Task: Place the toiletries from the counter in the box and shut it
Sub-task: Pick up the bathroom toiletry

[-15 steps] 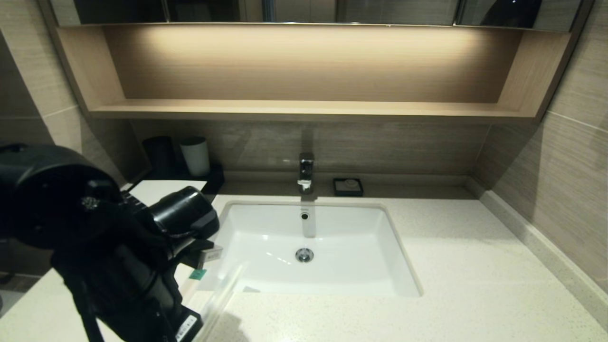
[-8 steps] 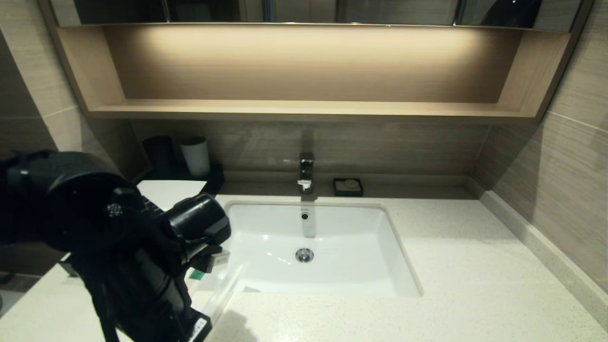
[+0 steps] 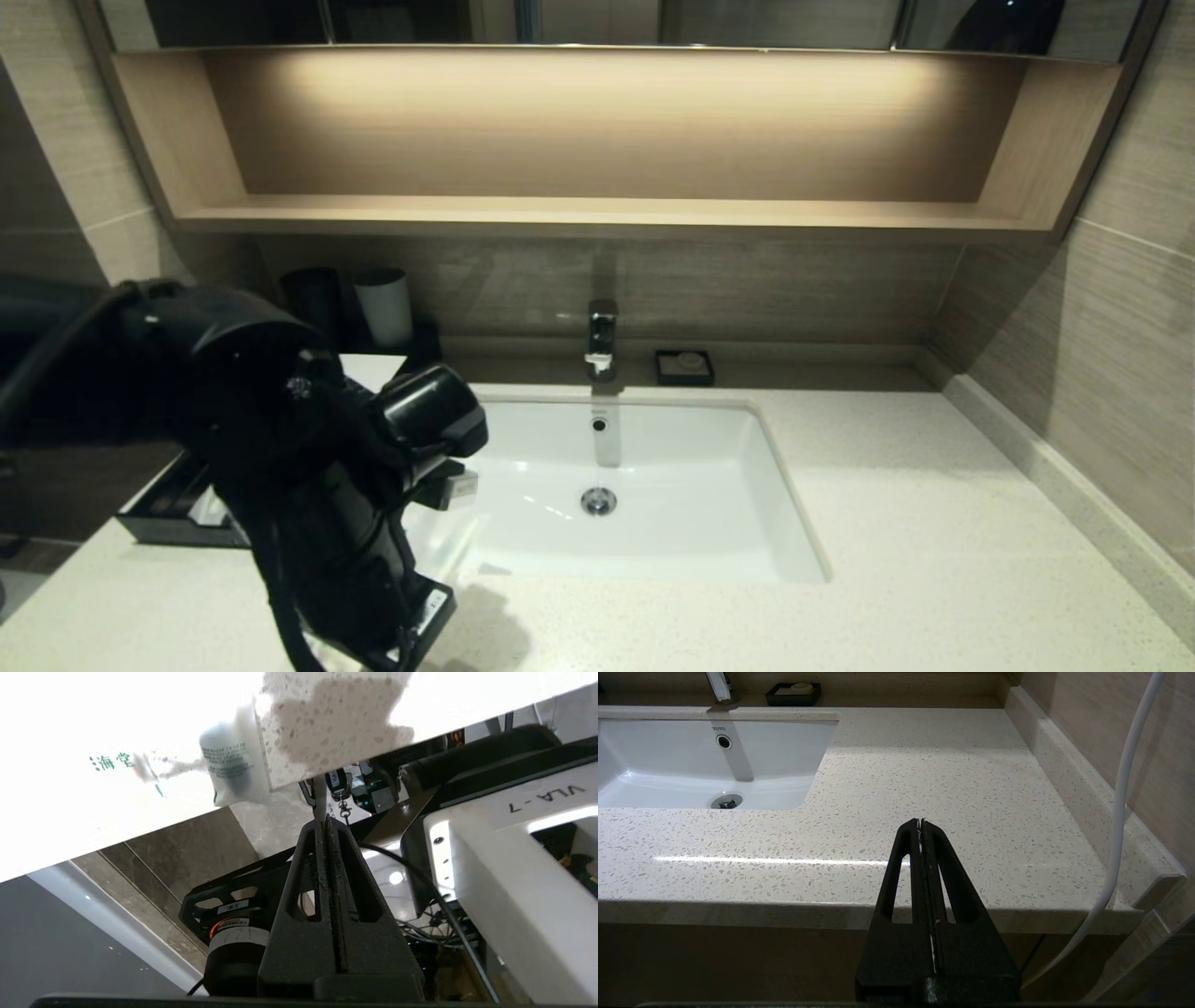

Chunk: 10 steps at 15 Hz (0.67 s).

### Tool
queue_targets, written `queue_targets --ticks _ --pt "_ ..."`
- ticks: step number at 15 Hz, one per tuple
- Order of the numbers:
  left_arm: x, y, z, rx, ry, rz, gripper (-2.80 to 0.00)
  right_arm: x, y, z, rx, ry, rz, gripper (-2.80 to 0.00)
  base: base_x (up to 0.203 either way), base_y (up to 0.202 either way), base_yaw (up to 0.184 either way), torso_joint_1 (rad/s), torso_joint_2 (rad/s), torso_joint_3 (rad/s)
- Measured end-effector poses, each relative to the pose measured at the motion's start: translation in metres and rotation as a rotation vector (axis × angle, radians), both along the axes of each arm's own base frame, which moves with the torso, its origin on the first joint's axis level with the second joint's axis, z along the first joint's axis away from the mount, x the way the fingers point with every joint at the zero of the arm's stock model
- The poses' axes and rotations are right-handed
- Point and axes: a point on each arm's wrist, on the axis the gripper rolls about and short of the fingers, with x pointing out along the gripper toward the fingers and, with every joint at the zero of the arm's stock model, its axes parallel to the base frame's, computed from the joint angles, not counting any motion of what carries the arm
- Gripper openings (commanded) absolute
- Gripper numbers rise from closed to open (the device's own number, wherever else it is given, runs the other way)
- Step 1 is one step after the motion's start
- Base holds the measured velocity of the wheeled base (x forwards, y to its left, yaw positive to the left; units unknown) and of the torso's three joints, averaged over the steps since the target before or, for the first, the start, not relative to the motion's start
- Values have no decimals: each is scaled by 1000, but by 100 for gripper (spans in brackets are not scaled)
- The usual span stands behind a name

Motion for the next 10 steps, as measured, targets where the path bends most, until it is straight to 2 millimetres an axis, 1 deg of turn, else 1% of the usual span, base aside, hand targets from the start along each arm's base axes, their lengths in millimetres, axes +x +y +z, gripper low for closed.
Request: queue_targets --ticks 3,6,10 --pt "12 -8 0 -1 -13 21 -280 0 0 0 0 0 0 -280 0 0 0 0 0 0" --pt "25 -16 4 8 -66 20 -280 0 0 0 0 0 0 -280 0 0 0 0 0 0" --pt "50 -25 12 -16 -127 40 -280 0 0 0 0 0 0 -280 0 0 0 0 0 0"
